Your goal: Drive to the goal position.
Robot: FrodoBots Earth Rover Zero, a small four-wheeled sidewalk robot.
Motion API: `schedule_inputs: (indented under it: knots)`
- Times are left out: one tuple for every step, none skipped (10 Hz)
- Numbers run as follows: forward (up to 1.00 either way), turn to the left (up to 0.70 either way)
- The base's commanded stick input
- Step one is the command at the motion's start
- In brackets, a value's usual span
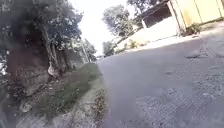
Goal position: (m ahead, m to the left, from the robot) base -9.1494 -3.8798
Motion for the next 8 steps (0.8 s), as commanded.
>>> schedule_inputs:
  knots:
    - [-1.00, -0.40]
    - [-1.00, -0.40]
    - [-1.00, -0.40]
    - [-1.00, -0.11]
    - [-1.00, 0.00]
    - [-1.00, 0.00]
    - [-1.00, 0.00]
    - [-1.00, 0.00]
